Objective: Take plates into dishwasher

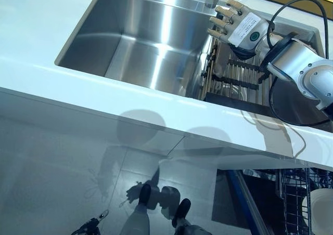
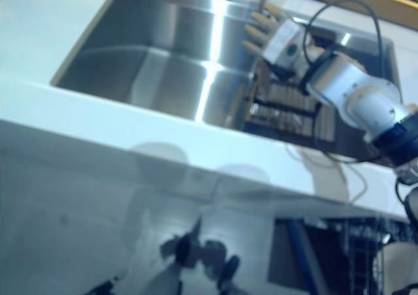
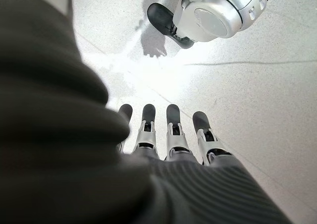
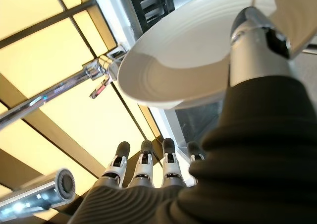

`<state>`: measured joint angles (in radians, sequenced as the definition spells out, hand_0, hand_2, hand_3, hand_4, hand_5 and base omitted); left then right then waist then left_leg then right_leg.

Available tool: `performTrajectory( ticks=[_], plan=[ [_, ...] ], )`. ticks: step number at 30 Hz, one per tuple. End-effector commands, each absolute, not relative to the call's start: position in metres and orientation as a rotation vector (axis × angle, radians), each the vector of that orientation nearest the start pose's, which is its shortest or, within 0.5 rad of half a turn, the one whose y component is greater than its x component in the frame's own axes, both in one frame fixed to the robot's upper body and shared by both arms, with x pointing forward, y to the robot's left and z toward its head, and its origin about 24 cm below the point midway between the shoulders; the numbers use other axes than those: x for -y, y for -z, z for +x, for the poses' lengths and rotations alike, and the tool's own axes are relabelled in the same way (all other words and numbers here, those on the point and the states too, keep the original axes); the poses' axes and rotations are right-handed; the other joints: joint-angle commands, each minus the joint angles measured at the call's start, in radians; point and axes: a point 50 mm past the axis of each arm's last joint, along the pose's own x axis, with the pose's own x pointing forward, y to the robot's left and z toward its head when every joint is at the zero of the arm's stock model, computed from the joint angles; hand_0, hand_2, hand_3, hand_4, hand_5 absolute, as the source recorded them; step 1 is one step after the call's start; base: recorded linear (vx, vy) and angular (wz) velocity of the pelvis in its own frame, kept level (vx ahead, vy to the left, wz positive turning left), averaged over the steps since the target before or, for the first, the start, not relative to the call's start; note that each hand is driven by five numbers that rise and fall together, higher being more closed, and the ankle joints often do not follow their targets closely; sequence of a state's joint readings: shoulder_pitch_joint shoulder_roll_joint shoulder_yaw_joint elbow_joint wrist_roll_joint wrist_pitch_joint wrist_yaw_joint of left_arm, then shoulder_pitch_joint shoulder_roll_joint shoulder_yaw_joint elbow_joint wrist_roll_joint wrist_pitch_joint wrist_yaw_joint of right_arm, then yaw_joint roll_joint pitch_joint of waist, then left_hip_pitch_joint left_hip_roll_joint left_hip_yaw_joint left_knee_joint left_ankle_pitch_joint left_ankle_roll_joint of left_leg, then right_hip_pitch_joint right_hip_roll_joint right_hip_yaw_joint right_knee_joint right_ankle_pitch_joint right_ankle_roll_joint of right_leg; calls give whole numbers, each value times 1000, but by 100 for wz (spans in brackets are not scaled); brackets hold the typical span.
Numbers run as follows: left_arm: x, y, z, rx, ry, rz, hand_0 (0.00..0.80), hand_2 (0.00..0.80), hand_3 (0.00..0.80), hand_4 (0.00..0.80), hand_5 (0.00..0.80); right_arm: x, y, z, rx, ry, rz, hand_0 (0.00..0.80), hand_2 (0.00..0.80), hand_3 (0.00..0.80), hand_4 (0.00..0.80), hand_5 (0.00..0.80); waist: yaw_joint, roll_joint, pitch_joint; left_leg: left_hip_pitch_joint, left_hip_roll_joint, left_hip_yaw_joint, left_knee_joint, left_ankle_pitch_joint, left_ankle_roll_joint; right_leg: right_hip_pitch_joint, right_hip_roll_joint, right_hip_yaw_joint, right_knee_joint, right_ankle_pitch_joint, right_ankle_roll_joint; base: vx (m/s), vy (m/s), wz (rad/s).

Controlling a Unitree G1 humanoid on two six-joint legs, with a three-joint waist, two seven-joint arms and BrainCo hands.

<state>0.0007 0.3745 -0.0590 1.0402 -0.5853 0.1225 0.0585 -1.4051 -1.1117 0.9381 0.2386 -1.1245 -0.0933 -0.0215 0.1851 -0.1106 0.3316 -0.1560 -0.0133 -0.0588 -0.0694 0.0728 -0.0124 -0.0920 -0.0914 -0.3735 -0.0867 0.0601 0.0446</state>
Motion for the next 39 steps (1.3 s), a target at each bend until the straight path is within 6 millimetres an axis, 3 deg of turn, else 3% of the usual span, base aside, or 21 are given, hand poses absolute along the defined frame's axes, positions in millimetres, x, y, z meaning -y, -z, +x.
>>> performTrajectory(
  ticks=[1,8,9,11,12,14,15,17,27,39],
  plan=[
    [-294,133,108,-1088,-521,-164,0,0,0,0,0,152,-373,330,887,299,-2648,0,0,0,0,0,36,-6,6,-19,-11,-13,-18,-68,32,24,19,-31,-1,-65,37,0,0,0],
    [-293,133,108,-1081,-526,-178,0,0,0,0,0,148,-370,333,845,279,-2762,0,0,0,0,0,42,-10,10,-26,-12,-16,-18,-66,32,20,18,-37,-1,-63,38,-1,4,1],
    [-293,133,108,-1078,-529,-183,0,0,0,0,0,148,-369,333,826,270,-2780,47,47,47,47,47,42,-10,10,-26,-12,-16,-18,-65,32,19,18,-38,-1,-63,38,0,0,0],
    [-293,133,107,-1077,-532,-189,0,0,0,0,0,147,-367,334,797,250,-2808,235,235,235,235,235,43,-10,11,-27,-12,-16,-18,-65,32,18,18,-37,-1,-63,38,0,0,0],
    [-293,133,107,-1077,-534,-195,0,0,0,0,0,149,-365,336,762,223,-2832,260,260,260,260,260,45,-10,11,-28,-12,-15,-18,-64,31,18,18,-36,-1,-63,38,-8,31,0],
    [-293,133,106,-1074,-540,-200,0,0,0,0,0,152,-358,340,683,161,-2872,424,424,424,424,424,50,-12,14,-26,-11,-12,-18,-66,31,20,19,-35,-1,-63,38,0,0,0],
    [-293,133,106,-1074,-541,-200,0,0,0,0,0,153,-357,340,671,154,-2876,458,458,458,458,458,50,-12,14,-26,-11,-12,-18,-66,31,20,19,-35,-1,-63,38,0,0,0],
    [-295,133,104,-1075,-549,-203,0,0,0,0,0,158,-352,344,582,119,-2903,800,800,800,800,800,53,-17,15,-25,-9,-12,-18,-65,29,21,19,-39,-1,-62,39,0,0,0],
    [-293,133,105,-1069,-553,-212,0,0,0,0,0,179,-344,361,399,189,-2895,800,800,800,800,800,59,-12,15,-19,-4,-8,-18,-72,24,26,21,-34,-1,-66,41,0,0,0],
    [-294,134,99,-1073,-554,-190,0,0,0,0,0,203,-376,353,398,421,-2742,800,800,800,800,800,43,-23,-30,-2,-9,-1,-18,-69,27,40,17,-33,-1,-62,45,-7,0,0]
  ],
)
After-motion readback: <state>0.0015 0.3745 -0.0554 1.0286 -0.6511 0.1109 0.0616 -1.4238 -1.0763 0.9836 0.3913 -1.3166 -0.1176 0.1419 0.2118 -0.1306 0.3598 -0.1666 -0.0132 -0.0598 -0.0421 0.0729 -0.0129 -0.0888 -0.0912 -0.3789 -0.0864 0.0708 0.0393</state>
